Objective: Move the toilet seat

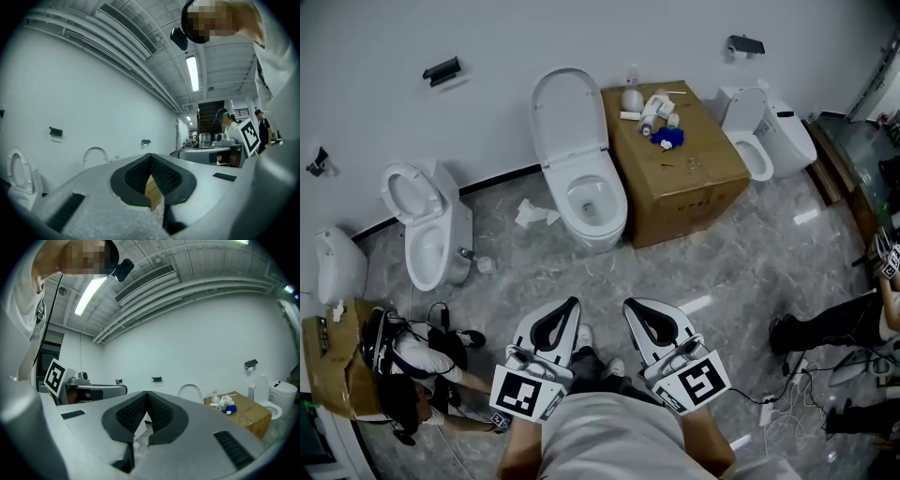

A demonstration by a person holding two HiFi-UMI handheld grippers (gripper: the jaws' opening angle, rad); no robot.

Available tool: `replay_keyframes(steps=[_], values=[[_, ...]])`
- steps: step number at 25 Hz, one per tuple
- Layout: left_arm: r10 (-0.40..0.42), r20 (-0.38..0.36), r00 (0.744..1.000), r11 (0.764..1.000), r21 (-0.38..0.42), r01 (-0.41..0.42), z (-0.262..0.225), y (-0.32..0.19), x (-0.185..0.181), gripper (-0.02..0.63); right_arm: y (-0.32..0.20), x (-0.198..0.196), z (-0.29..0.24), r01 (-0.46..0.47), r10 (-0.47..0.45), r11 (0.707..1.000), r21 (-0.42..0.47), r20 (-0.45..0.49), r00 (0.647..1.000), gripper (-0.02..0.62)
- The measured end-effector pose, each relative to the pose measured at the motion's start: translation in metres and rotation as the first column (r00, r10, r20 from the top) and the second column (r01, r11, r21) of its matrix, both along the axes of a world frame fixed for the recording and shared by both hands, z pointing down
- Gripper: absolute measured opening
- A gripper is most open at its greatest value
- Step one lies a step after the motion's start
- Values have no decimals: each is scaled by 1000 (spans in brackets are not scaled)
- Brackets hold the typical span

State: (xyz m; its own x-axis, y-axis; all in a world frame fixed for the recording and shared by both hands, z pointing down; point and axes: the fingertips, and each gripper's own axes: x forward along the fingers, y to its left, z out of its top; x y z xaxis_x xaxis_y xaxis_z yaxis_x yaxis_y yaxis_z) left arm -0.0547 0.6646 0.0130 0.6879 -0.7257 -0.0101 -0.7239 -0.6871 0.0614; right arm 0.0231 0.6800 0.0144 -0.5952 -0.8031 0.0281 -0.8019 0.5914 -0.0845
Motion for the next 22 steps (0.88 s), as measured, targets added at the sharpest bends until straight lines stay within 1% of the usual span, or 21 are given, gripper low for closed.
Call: replay_keyframes(steps=[6,12,17,22], values=[[31,-21,999,1000,-7,-31,7,-51,-8,8,-51,-13,5,-18,18,1000,-8,-32,999,12],[73,-28,997,997,-9,-73,11,-97,-25,8,-101,-29,7,-65,64,998,-16,-54,996,12],[102,-35,994,995,-9,-102,10,-130,-38,8,-131,-41,9,-95,93,995,-26,-73,993,12],[100,-36,994,995,-11,-101,13,-160,-47,8,-154,-49,12,-106,102,994,-37,-87,991,12]])
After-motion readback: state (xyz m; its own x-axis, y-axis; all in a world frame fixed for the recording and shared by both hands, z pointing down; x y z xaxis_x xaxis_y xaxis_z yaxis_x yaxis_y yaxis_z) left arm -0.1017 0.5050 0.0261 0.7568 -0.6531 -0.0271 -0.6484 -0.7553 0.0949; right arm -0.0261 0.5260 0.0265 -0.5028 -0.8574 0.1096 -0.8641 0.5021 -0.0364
